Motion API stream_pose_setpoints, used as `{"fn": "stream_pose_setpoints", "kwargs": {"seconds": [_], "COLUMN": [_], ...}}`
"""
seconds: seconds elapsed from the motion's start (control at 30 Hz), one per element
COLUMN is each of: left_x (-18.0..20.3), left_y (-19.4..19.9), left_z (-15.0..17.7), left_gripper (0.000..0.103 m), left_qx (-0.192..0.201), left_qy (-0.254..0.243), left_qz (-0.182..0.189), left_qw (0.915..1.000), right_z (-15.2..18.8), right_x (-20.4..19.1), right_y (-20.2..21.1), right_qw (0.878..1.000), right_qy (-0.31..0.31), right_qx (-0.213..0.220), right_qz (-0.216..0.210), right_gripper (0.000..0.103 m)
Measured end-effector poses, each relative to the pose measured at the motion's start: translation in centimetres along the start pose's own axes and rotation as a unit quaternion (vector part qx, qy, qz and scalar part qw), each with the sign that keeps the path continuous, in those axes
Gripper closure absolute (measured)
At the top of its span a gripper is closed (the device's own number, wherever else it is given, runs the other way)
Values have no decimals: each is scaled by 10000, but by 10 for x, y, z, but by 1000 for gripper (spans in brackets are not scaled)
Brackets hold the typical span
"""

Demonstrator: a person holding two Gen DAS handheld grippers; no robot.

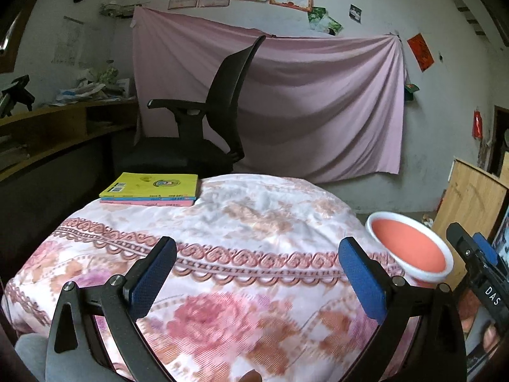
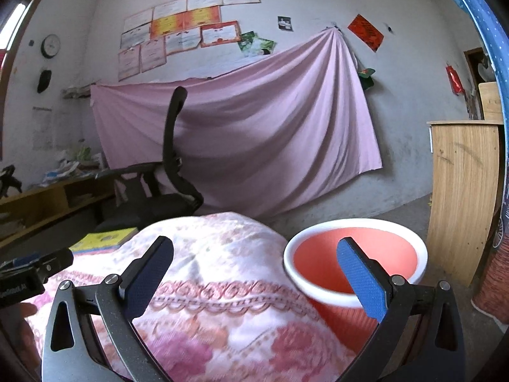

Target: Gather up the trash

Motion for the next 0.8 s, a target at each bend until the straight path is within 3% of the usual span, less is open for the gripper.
{"fn": "stream_pose_setpoints", "kwargs": {"seconds": [0.53,0.8], "left_x": [-29,-31], "left_y": [31,32], "left_z": [37,44], "left_gripper": [3,3], "left_qx": [374,438], "left_qy": [-226,-151], "left_qz": [-223,-146], "left_qw": [9988,9988], "right_z": [27,29], "right_x": [-33,-36], "right_y": [36,51], "right_qw": [9995,9990], "right_qy": [271,265], "right_qx": [-12,249], "right_qz": [135,276], "right_gripper": [0,0]}}
Point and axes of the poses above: each gripper's, at about its wrist camera, not at the fingertips, and y roughly against the way its jaws point, x to its right, z to its underside, the point moved 5 cm from there along -y, roughly the way its jaws point, and after that the axes turned 1 degree about -z, right-handed, at the moved point
